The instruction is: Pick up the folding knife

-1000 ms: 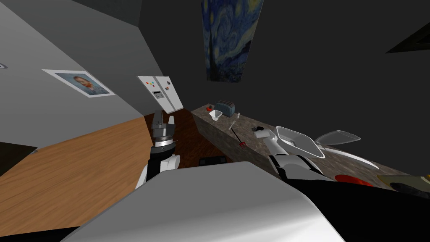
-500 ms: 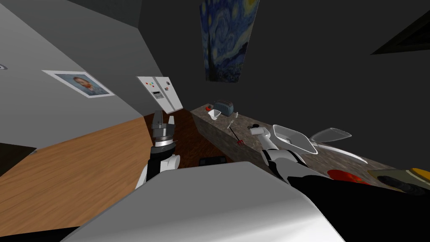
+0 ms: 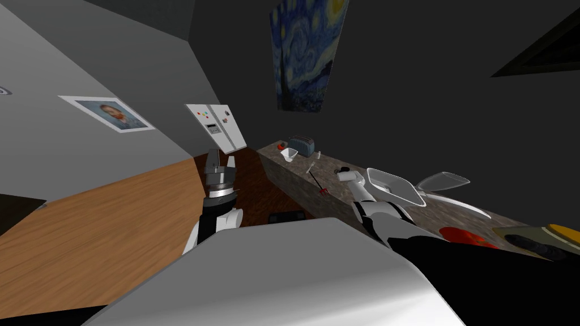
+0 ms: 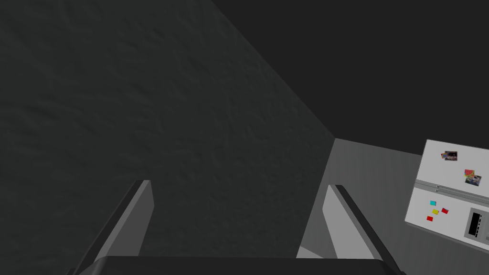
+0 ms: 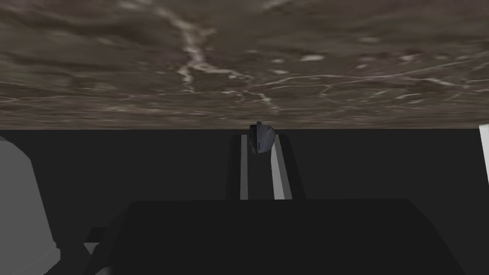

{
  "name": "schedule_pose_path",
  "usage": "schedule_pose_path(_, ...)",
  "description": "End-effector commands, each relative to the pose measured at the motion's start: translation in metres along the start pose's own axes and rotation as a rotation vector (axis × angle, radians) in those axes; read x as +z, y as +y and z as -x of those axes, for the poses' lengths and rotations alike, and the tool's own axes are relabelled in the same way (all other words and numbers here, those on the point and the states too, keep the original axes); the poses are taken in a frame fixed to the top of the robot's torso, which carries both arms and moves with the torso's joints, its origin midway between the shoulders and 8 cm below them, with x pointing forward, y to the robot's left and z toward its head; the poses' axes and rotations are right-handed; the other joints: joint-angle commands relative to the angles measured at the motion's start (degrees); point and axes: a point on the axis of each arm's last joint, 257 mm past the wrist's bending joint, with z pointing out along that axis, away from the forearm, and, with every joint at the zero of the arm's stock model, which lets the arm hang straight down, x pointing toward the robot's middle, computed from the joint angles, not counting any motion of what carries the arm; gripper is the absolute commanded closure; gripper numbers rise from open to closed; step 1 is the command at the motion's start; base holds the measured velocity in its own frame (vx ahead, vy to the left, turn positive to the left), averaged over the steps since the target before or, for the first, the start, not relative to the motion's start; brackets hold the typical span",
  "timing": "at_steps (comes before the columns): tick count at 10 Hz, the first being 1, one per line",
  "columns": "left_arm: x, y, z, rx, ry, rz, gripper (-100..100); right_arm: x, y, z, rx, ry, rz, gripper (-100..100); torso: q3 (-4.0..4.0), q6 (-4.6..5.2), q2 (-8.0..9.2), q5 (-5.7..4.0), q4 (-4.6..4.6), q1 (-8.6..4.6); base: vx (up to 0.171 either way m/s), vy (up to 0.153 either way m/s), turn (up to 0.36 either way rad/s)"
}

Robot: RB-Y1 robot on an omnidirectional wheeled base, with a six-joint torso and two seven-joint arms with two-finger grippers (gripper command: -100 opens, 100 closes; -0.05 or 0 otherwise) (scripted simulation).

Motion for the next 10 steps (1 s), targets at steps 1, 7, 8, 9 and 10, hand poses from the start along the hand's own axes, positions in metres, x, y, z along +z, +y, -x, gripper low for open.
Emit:
schedule_pose_path(1, 0.000, 0.000, 0.000, 0.000, 0.000, 0.000, 0, 0.000, 0.000, 0.000, 0.000, 0.000, 0.000, 100, 0.00, 0.00, 0.00, 0.00, 0.00, 0.00, 0.000, 0.000, 0.000)
schedule_pose_path(7, 0.000, 0.000, 0.000, 0.000, 0.000, 0.000, 0, -0.007, -0.070, 0.010, -0.010, -0.063, -0.060, 100, -0.12, -0.02, -0.24, 0.03, -0.02, 0.07, 0.049, 0.029, 0.032)
schedule_pose_path(8, 0.000, 0.000, 0.000, 0.000, 0.000, 0.000, 0, -0.007, -0.074, 0.006, 0.014, -0.058, -0.064, 100, -0.13, 0.02, -0.24, 0.03, -0.03, 0.10, 0.032, 0.027, -0.014)
schedule_pose_path(9, 0.000, 0.000, 0.000, 0.000, 0.000, 0.000, 0, -0.007, -0.074, 0.006, 0.023, -0.058, -0.064, 100, -0.09, 0.02, -0.15, -0.01, -0.03, 0.06, 0.004, 0.009, -0.005)
schedule_pose_path(10, 0.000, 0.000, 0.000, 0.000, 0.000, 0.000, 0, -0.013, -0.085, 0.016, -0.008, -0.090, -0.059, 100, -0.03, 0.02, -0.07, -0.03, 0.00, 0.01, 0.040, 0.041, 0.068)
